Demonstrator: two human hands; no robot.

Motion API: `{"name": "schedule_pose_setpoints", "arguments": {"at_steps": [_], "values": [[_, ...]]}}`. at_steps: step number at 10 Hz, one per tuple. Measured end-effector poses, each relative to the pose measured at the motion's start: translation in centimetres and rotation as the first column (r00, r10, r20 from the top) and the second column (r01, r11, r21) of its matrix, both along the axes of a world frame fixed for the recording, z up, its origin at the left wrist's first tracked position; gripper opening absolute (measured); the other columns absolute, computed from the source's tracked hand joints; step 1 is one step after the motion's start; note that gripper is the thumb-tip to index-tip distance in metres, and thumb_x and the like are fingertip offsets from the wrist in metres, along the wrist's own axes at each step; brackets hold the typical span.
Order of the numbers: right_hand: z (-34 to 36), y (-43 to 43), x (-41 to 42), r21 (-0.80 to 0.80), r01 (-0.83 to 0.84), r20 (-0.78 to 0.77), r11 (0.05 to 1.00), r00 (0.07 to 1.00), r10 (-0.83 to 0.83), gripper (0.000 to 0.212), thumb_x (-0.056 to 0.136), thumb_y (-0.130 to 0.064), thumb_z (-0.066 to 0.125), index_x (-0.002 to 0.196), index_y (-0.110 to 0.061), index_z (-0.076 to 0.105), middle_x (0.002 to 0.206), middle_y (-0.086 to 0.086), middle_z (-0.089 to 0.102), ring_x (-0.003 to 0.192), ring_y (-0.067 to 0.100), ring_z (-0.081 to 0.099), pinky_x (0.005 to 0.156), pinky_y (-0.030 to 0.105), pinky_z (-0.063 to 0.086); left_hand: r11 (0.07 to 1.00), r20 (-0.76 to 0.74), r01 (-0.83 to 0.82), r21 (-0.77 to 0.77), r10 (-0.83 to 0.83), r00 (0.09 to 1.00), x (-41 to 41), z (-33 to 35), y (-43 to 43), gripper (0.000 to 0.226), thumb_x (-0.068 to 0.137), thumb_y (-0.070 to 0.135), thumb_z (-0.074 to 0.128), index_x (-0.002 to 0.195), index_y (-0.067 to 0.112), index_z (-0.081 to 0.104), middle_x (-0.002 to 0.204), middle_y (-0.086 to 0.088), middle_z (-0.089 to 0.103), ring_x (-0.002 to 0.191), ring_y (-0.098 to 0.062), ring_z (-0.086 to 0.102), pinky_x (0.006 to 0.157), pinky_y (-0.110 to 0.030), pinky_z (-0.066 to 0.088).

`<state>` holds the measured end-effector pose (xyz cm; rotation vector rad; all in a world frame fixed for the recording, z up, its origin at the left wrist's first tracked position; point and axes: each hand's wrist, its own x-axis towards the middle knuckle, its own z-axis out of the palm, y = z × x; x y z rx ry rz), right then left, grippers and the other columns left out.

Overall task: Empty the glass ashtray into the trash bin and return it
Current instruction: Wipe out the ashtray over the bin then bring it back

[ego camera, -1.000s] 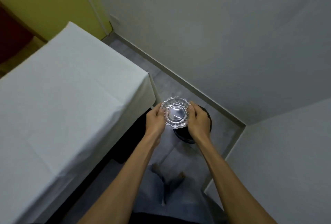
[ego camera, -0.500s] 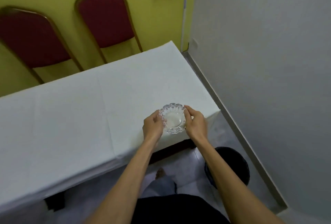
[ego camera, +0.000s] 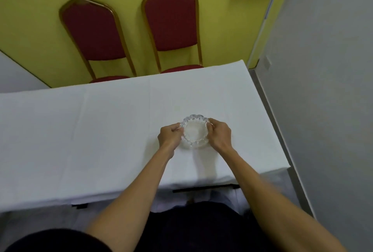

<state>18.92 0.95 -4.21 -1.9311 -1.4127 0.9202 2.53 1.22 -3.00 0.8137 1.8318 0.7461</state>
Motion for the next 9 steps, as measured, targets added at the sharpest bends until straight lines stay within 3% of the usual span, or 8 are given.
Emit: {"name": "schedule_pose_setpoints", "arguments": {"at_steps": [2, 3, 4, 5, 6, 7, 8, 9], "values": [[-1.0, 3.5, -0.1, -0.069, -0.113, 0.026, 0.991, 0.993, 0.115, 0.033, 0.096, -0.014, 0.044, 0.11, -0.009, 0.074, 0.104, 0.013, 0.076, 0.1, 0.031, 0.068, 0.076, 0.024, 0.041, 0.988, -0.1, -0.155, -0.009, 0.153, 0.983, 1.4, -0.1, 1.3, 0.03, 0.093, 0.016, 0.06, 0.118, 0.01, 0.074, 0.123, -0.008, 0.072, 0.113, -0.026, 0.068, 0.085, -0.03, 0.056], [-1.0, 4.6, -0.2, -0.075, -0.128, 0.034, 0.989, 0.991, 0.131, 0.034, 0.097, -0.015, 0.046, 0.12, -0.009, 0.07, 0.117, 0.014, 0.073, 0.11, 0.031, 0.066, 0.086, 0.026, 0.044, 0.981, -0.125, -0.195, 0.003, 0.193, 0.973, 1.4, -0.1, 1.9, 0.025, 0.094, 0.015, 0.06, 0.112, 0.012, 0.077, 0.106, 0.0, 0.076, 0.097, -0.021, 0.069, 0.079, -0.022, 0.052], [-1.1, 5.1, -0.5, -0.082, -0.128, 0.062, 0.988, 0.989, 0.133, 0.033, 0.097, -0.017, 0.047, 0.122, -0.011, 0.068, 0.121, 0.015, 0.07, 0.112, 0.032, 0.065, 0.09, 0.032, 0.048, 0.976, -0.185, -0.217, 0.001, 0.213, 0.959, 1.5, -0.7, 2.4, 0.02, 0.093, 0.012, 0.058, 0.073, 0.015, 0.063, 0.083, 0.005, 0.066, 0.077, -0.014, 0.046, 0.073, -0.021, 0.047], [-0.9, 5.3, -0.8, -0.108, -0.127, 0.069, 0.986, 0.988, 0.135, 0.032, 0.096, -0.019, 0.047, 0.12, -0.014, 0.068, 0.122, 0.014, 0.068, 0.113, 0.033, 0.064, 0.09, 0.037, 0.051, 0.979, -0.235, -0.204, 0.007, 0.2, 0.951, 1.6, -0.4, 2.4, 0.025, 0.093, 0.01, 0.057, 0.1, 0.009, 0.081, 0.101, -0.004, 0.078, 0.097, -0.021, 0.071, 0.082, -0.024, 0.055], [-0.9, 5.6, -0.8, -0.124, -0.145, 0.053, 0.982, 0.987, 0.153, 0.032, 0.095, -0.019, 0.048, 0.119, -0.014, 0.068, 0.123, 0.013, 0.068, 0.113, 0.032, 0.064, 0.091, 0.039, 0.053, 0.975, -0.254, -0.22, 0.012, 0.216, 0.943, 1.5, -0.7, 2.5, 0.02, 0.093, 0.005, 0.056, 0.094, -0.011, 0.066, 0.096, -0.001, 0.076, 0.096, -0.016, 0.069, 0.076, -0.02, 0.05], [-0.5, 5.8, -0.5, -0.144, -0.16, 0.043, 0.977, 0.985, 0.168, 0.032, 0.094, -0.02, 0.049, 0.119, -0.015, 0.068, 0.122, 0.012, 0.069, 0.112, 0.03, 0.065, 0.092, 0.037, 0.053, 0.977, -0.248, -0.213, -0.002, 0.206, 0.947, 1.5, -0.7, 2.5, 0.02, 0.093, 0.003, 0.056, 0.089, -0.008, 0.074, 0.08, 0.011, 0.064, 0.088, -0.012, 0.06, 0.074, -0.018, 0.042], [-0.3, 5.9, -0.1, -0.157, -0.203, 0.034, 0.967, 0.977, 0.211, 0.032, 0.095, -0.02, 0.048, 0.12, -0.014, 0.067, 0.124, 0.01, 0.069, 0.114, 0.029, 0.064, 0.092, 0.034, 0.049, 0.985, -0.316, -0.174, 0.022, 0.172, 0.933, 1.4, -1.0, 2.4, 0.021, 0.091, -0.002, 0.054, 0.073, -0.006, 0.044, 0.076, 0.012, 0.042, 0.077, -0.012, 0.043, 0.07, -0.021, 0.044], [0.4, 6.7, 0.1, -0.183, -0.249, 0.05, 0.951, 0.964, 0.262, 0.035, 0.097, -0.024, 0.048, 0.127, -0.012, 0.062, 0.13, 0.01, 0.066, 0.121, 0.028, 0.06, 0.099, 0.034, 0.046, 0.991, -0.318, -0.122, 0.051, 0.132, 0.939, 1.2, 0.5, 3.2, 0.029, 0.079, -0.013, 0.043, 0.062, 0.006, 0.029, 0.074, 0.006, 0.024, 0.074, -0.011, 0.025, 0.064, -0.03, 0.02]]}}
